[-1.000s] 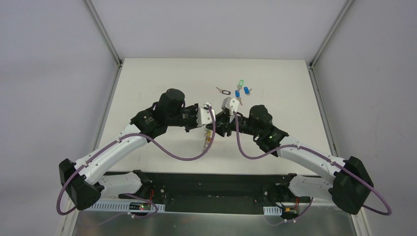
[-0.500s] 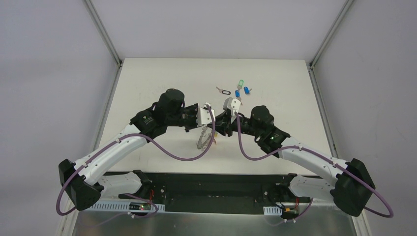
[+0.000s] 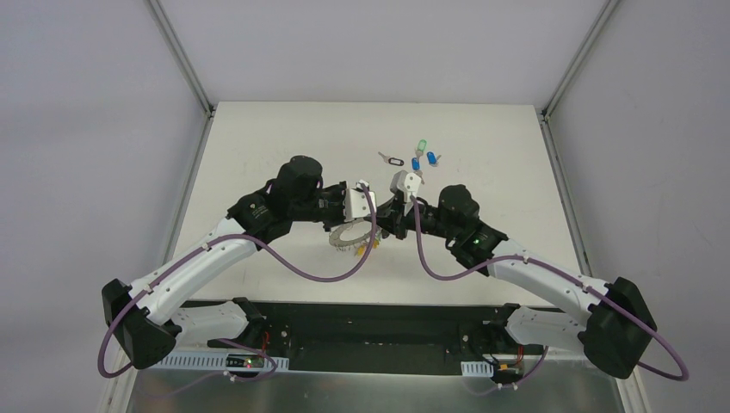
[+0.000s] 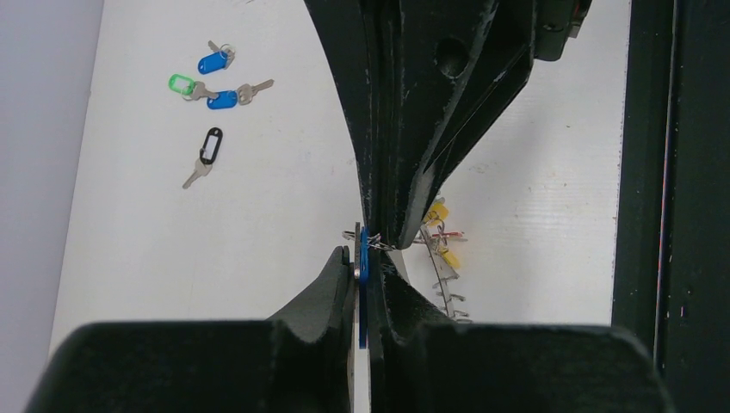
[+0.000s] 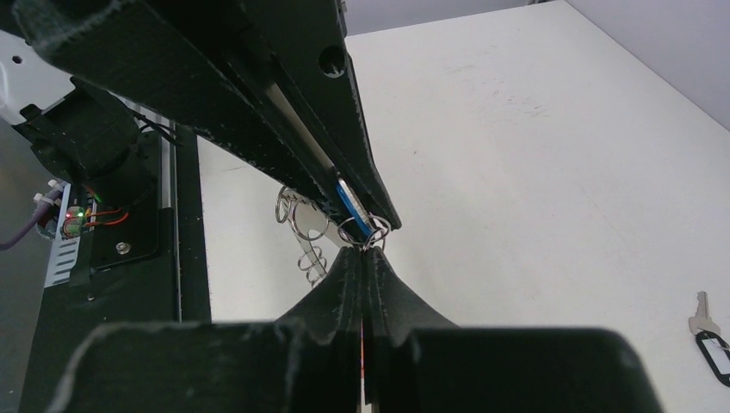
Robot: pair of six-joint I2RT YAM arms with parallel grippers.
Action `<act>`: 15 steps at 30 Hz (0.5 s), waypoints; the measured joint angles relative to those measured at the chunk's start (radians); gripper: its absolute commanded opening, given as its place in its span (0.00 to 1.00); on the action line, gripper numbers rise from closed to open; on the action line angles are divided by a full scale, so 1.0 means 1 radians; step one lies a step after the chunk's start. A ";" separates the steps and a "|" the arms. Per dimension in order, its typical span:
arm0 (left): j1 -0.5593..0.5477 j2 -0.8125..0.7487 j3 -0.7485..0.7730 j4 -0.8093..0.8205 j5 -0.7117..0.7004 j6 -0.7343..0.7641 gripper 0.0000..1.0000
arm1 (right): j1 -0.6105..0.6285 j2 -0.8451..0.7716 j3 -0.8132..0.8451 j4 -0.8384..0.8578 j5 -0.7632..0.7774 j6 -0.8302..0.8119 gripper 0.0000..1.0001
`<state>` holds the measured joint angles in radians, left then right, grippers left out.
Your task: Remove the keys from the keyring
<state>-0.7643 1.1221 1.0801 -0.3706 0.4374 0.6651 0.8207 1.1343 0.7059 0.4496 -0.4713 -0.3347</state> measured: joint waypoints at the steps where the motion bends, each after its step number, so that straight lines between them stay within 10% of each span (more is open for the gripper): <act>1: 0.000 0.000 0.000 0.000 0.000 0.000 0.00 | 0.000 -0.001 0.000 -0.002 0.001 0.000 0.00; 15: 0.000 -0.012 -0.014 0.043 0.002 0.000 0.00 | -0.007 -0.126 -0.017 -0.092 -0.011 -0.006 0.00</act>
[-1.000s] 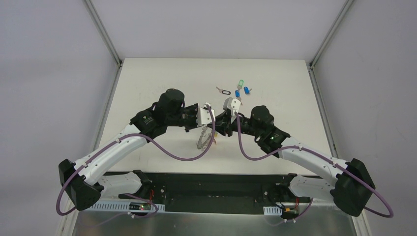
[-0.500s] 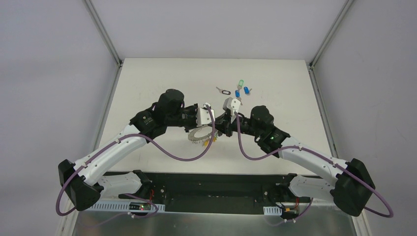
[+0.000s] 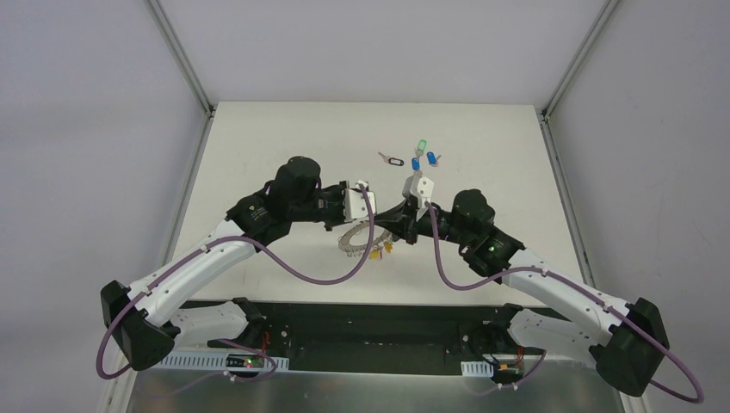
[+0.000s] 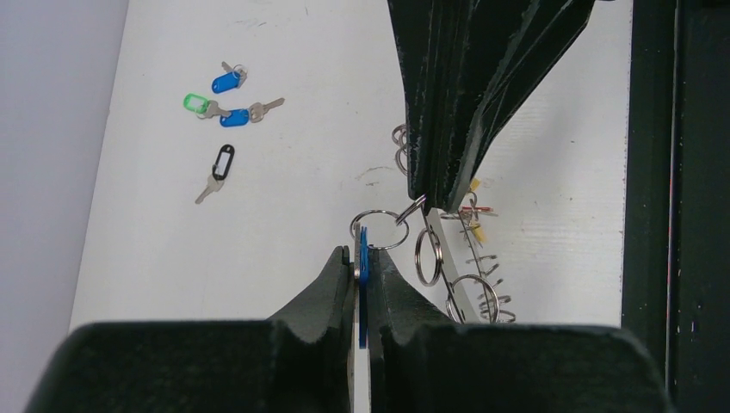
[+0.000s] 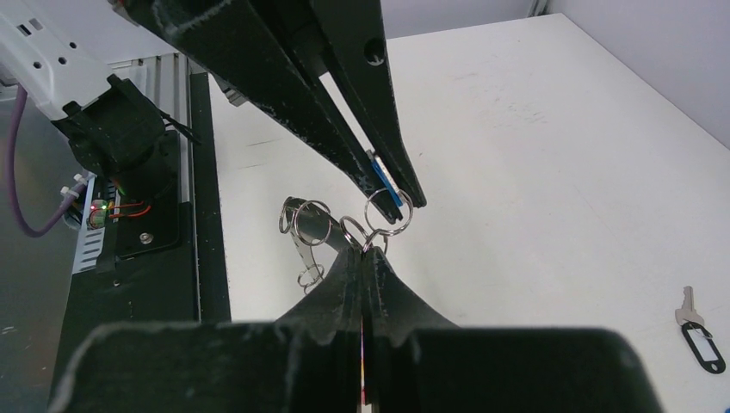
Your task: Remove the keys from the keyring
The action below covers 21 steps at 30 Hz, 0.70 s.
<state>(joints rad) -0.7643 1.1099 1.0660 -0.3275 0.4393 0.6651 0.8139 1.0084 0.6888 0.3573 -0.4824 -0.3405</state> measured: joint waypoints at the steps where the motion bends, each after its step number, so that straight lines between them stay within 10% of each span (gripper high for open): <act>1: 0.000 0.000 0.000 0.002 0.003 0.000 0.00 | 0.000 -0.005 0.000 -0.003 -0.005 0.000 0.00; 21: 0.000 0.006 -0.010 0.017 0.080 0.003 0.00 | -0.005 -0.062 -0.033 0.102 -0.019 0.108 0.00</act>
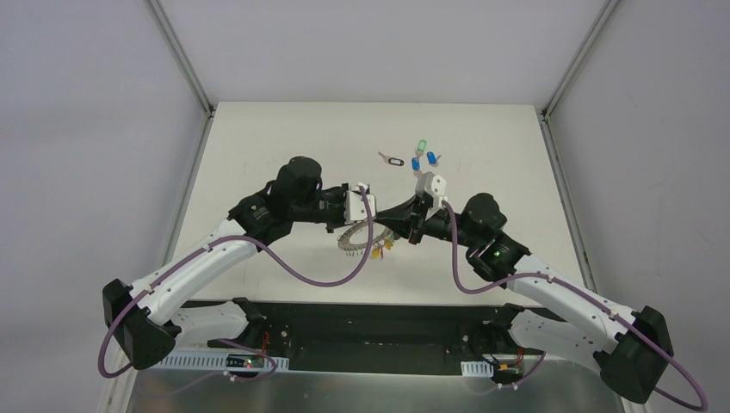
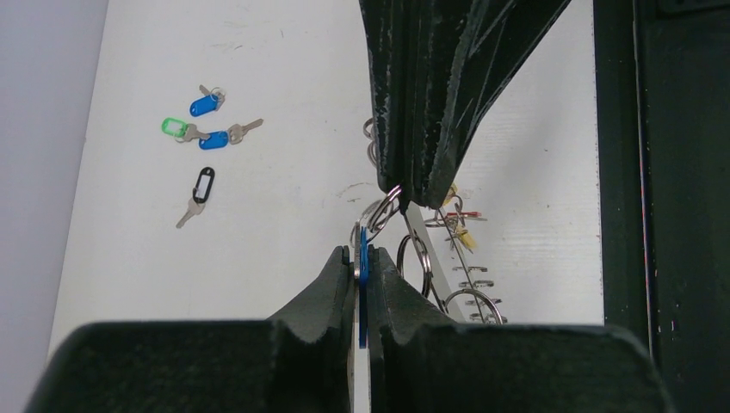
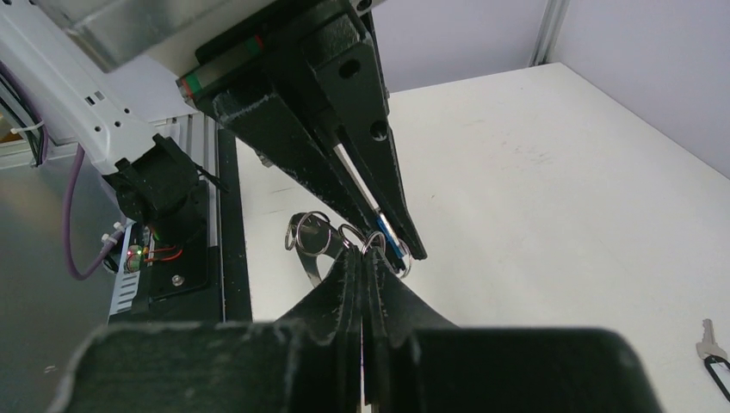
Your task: Remove the keys from the keyring
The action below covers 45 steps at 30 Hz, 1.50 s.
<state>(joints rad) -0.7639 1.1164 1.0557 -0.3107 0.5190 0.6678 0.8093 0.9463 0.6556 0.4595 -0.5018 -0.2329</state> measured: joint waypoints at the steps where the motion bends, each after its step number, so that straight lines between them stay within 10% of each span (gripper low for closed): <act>1: 0.000 0.002 0.000 0.000 0.002 0.000 0.00 | 0.000 0.000 0.000 0.005 0.002 0.005 0.00; 45: 0.006 -0.064 -0.074 0.089 -0.003 -0.007 0.00 | -0.026 0.047 -0.003 -0.047 -0.054 0.204 0.00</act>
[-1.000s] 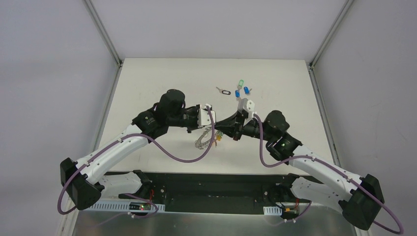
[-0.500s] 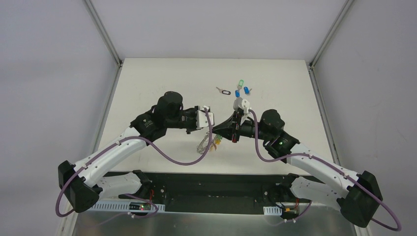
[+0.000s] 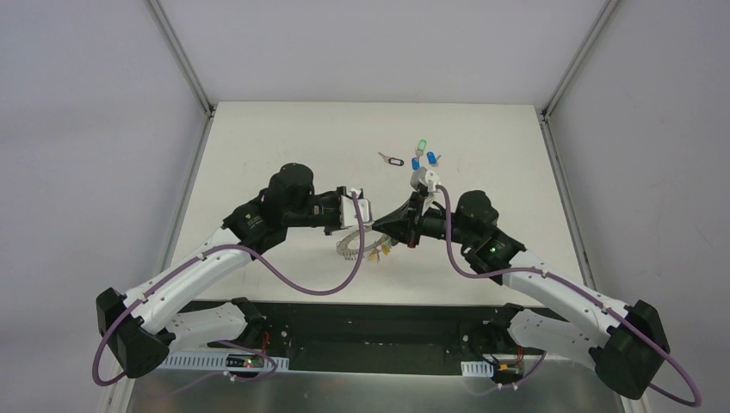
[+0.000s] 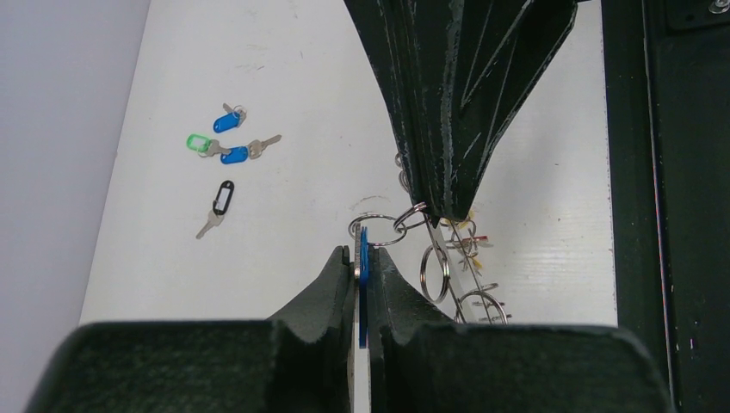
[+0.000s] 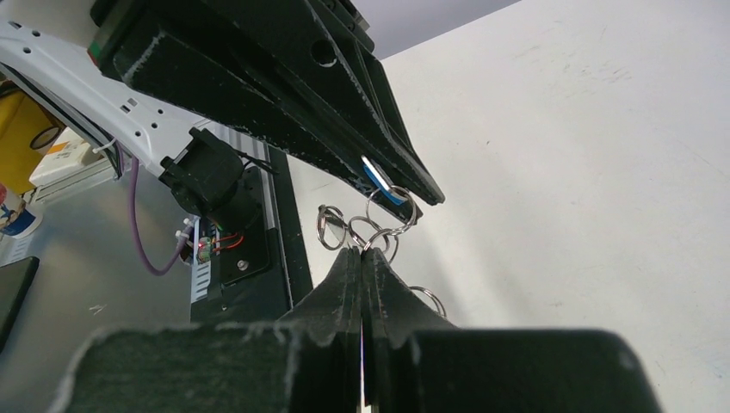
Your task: Remove the keys from the keyring
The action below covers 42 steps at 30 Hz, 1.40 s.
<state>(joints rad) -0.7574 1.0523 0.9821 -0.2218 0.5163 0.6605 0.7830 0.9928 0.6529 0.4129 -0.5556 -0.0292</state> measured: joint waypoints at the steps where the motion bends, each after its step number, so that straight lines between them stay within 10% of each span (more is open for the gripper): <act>1: 0.000 0.000 0.000 0.001 0.000 0.000 0.00 | 0.000 -0.001 0.000 -0.001 0.003 0.000 0.00; 6: 0.000 -0.004 0.000 0.011 -0.001 0.001 0.00 | 0.000 -0.035 0.000 -0.019 0.045 0.000 0.02; 15: 0.007 -0.027 -0.022 0.031 0.001 0.003 0.00 | 0.000 -0.061 0.000 -0.079 0.135 -0.029 0.50; 38: 0.013 -0.027 -0.027 0.031 0.028 -0.004 0.00 | 0.125 0.037 0.011 -0.013 0.227 -0.224 0.57; 42: 0.013 -0.027 -0.027 0.031 0.032 -0.005 0.00 | 0.129 0.054 0.011 0.029 0.262 -0.233 0.40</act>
<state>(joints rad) -0.7448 1.0256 0.9546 -0.1905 0.5480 0.6556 0.9123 1.0470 0.6640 0.4416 -0.2935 -0.2623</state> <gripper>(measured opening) 0.051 0.505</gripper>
